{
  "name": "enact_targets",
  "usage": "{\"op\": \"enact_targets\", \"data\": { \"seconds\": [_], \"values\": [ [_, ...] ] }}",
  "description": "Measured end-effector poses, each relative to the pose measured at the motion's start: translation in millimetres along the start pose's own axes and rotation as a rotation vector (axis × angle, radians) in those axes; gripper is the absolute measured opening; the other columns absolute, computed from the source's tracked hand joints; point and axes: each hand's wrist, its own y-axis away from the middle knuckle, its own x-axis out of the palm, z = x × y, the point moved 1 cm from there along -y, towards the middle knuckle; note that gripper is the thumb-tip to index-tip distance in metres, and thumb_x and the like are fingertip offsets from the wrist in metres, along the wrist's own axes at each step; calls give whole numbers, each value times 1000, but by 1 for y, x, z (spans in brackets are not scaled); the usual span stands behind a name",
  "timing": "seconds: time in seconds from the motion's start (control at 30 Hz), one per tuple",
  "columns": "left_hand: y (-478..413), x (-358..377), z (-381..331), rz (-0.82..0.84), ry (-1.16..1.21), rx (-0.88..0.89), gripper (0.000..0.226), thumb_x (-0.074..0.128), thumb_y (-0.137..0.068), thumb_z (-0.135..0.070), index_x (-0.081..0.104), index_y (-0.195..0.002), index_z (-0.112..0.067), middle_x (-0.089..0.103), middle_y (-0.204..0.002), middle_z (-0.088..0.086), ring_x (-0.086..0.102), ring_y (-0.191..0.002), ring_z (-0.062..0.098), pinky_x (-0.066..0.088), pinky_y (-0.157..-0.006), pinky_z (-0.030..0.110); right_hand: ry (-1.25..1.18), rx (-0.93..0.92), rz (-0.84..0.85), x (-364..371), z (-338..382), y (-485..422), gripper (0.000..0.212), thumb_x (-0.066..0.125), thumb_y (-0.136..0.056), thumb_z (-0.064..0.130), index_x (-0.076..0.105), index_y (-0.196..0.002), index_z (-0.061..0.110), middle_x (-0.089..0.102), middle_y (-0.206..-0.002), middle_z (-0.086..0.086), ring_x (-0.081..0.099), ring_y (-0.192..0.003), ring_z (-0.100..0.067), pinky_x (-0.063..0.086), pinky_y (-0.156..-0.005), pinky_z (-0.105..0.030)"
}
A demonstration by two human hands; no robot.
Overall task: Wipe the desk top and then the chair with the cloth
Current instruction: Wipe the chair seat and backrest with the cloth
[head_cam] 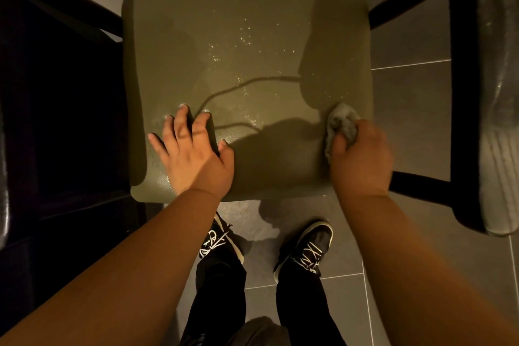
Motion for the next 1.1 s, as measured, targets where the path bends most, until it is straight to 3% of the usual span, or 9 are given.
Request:
{"op": "enact_targets", "data": {
  "seconds": [0.23, 0.33, 0.47, 0.57, 0.63, 0.73, 0.8, 0.93, 1.1],
  "values": [
    [-1, -3, 0, 4, -1, -3, 58, 56, -87, -36, 50, -142, -21, 38, -161, 10, 27, -152, 40, 6, -126, 65, 14, -527, 121, 24, 38, 30, 30, 72, -82, 18, 74, -112, 16, 62, -116, -15, 54, -93, -34, 44, -74, -33],
    [-2, -4, 0, 23, 1, 0, 56, 56, -87, -36, 51, -141, -21, 38, -160, 11, 26, -152, 40, 6, -125, 66, 51, -360, 35, 10, 15, -3, 31, 69, -81, 11, 72, -112, 14, 61, -114, -20, 61, -90, -42, 50, -72, -38],
    [-6, -9, 3, 76, 16, 7, 56, 56, -87, -39, 50, -140, -22, 37, -159, 11, 26, -151, 41, 6, -125, 67, 52, 7, -78, 1, 11, -26, 23, 58, -92, 15, 69, -112, 10, 56, -116, -20, 59, -86, -44, 34, -68, -32],
    [-12, -13, 10, 84, 26, 38, 57, 55, -87, -42, 50, -140, -20, 40, -155, 12, 33, -146, 40, 8, -126, 64, -26, -106, -55, 14, 41, -13, 27, 61, -87, 16, 71, -111, 11, 61, -112, -20, 62, -86, -42, 44, -67, -35],
    [-19, -15, 19, 63, 19, 69, 60, 53, -88, -42, 49, -142, -17, 40, -156, 15, 35, -147, 38, 8, -128, 59, -63, -303, 62, 27, 67, 4, 32, 61, -83, 20, 72, -112, 14, 64, -111, -16, 65, -83, -39, 52, -68, -36],
    [-27, -15, 27, 67, 4, 76, 64, 52, -89, -43, 46, -146, -14, 37, -160, 17, 30, -151, 38, 5, -129, 57, -36, -506, 216, 35, 81, 15, 27, 65, -88, 23, 73, -112, 18, 62, -110, -13, 64, -78, -37, 53, -63, -36],
    [-28, -14, 25, 65, -37, 89, 67, 52, -89, -41, 45, -148, -12, 36, -161, 20, 30, -151, 40, 7, -128, 58, 26, -421, 130, 27, 66, -2, 23, 65, -90, 24, 71, -111, 16, 60, -112, -15, 63, -80, -40, 51, -63, -38],
    [-28, -14, 22, 67, -66, 81, 67, 52, -87, -42, 45, -148, -13, 36, -159, 20, 30, -150, 40, 12, -128, 59, 38, -13, -79, 4, 28, -34, 25, 62, -92, 24, 68, -112, 10, 56, -118, -22, 59, -91, -44, 43, -70, -39],
    [-28, -15, 22, 64, -66, 77, 67, 51, -87, -44, 45, -147, -14, 36, -158, 19, 31, -149, 40, 13, -128, 58, 0, -178, 3, 24, 81, -4, 29, 69, -90, 29, 71, -115, 14, 60, -120, -18, 63, -88, -41, 50, -71, -37]
  ]
}}
